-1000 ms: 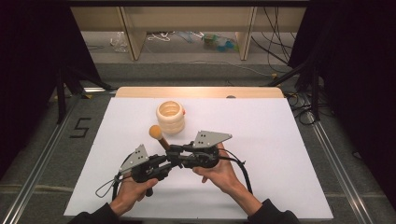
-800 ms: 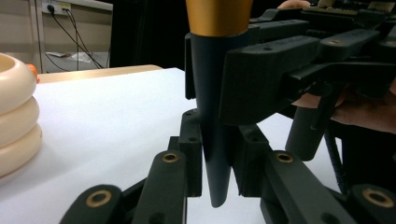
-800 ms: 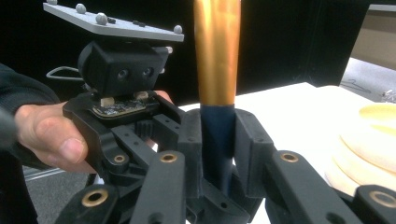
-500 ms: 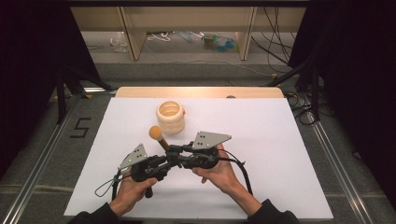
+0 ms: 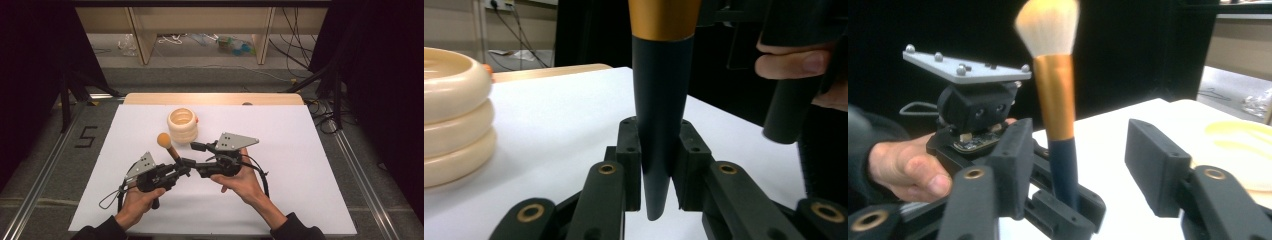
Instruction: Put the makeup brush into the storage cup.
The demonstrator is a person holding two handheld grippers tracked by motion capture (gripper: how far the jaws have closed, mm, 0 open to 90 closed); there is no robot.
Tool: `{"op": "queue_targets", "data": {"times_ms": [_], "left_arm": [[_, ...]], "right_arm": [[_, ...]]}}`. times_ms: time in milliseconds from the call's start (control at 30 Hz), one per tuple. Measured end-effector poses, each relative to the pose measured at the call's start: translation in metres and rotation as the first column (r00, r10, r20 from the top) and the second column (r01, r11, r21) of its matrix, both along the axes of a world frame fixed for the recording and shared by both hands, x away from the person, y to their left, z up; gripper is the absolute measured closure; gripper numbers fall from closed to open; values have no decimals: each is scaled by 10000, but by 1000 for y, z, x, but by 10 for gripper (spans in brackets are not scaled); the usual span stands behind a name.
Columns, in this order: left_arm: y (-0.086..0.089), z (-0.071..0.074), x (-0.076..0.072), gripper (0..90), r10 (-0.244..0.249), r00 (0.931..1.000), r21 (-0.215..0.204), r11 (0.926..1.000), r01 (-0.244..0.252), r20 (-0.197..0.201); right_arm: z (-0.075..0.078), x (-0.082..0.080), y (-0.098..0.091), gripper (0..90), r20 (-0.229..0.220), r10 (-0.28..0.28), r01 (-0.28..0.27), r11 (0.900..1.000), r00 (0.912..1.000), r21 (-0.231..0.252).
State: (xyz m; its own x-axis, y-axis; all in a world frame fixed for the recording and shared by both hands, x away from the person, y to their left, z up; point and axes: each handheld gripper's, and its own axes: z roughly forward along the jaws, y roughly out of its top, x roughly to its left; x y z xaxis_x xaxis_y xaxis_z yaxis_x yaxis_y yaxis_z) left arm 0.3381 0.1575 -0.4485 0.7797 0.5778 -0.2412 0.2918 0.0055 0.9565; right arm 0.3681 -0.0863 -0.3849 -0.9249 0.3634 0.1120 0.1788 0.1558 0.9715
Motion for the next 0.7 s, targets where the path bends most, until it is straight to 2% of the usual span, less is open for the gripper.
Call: {"op": "queue_targets", "data": {"times_ms": [100, 133, 200, 233, 267, 333, 367, 400, 433, 500, 533, 567, 633, 667, 700], "left_arm": [[3, 1, 2, 762, 135, 9999, -16, 9999, -135, 15], [5, 2, 3, 762, 234, 9997, 122, 9996, -235, 98], [6, 3, 4, 763, 233, 9996, 189, 9995, -236, 143], [6, 4, 4, 763, 321, 9994, 213, 9993, -323, 117], [7, 4, 5, 762, 435, 9990, 225, 9988, -437, 62], [10, 4, 7, 762, 500, 9987, 344, 9981, -504, 120], [11, 5, 9, 762, 556, 9983, 395, 9976, -562, 162], [13, 5, 10, 762, 605, 9980, 415, 9973, -613, 204], [14, 5, 11, 762, 726, 9972, 394, 9965, -733, 199], [17, 6, 15, 762, 811, 9962, 500, 9953, -826, 316], [17, 6, 16, 762, 913, 9953, 504, 9944, -929, 322], [18, 6, 18, 762, 910, 9951, 528, 9943, -929, 375], [21, 7, 21, 763, 1055, 9936, 549, 9927, -1076, 398], [24, 7, 25, 762, 1187, 9921, 533, 9913, -1207, 405], [24, 7, 25, 762, 1187, 9921, 533, 9913, -1207, 405]], "right_arm": [[-1, 1, -5, 378, 211, -296, 300, 9994, 9993, -182], [-2, 1, -10, 367, 331, -482, 495, 9980, 9983, -394], [-3, 0, -14, 364, 263, -552, 564, 9972, 9981, -496], [-4, -1, -17, 352, 72, -622, 625, 9964, 9980, -576], [-4, -1, -20, 347, 72, -697, 700, 9951, 9975, -691], [-7, -3, -32, 354, 115, -927, 933, 9938, 9956, -606], [-7, -4, -36, 354, 167, -1097, 1107, 9913, 9938, -714], [-8, -4, -40, 354, 367, -1190, 1214, 9901, 9922, -704], [-8, -4, -40, 354, 367, -1190, 1214, 9901, 9922, -704], [-8, -6, -47, 342, 191, -1319, 1331, 9870, 9911, -896], [-8, -7, -50, 340, 304, -1428, 1451, 9851, 9893, -926], [-9, -8, -55, 327, 369, -1592, 1624, 9799, 9866, -1157], [-10, -9, -57, 321, 324, -1663, 1689, 9791, 9855, -1137], [-12, -10, -61, 303, 376, -1816, 1850, 9739, 9827, -1314], [-12, -10, -61, 303, 376, -1816, 1850, 9739, 9827, -1314]]}}
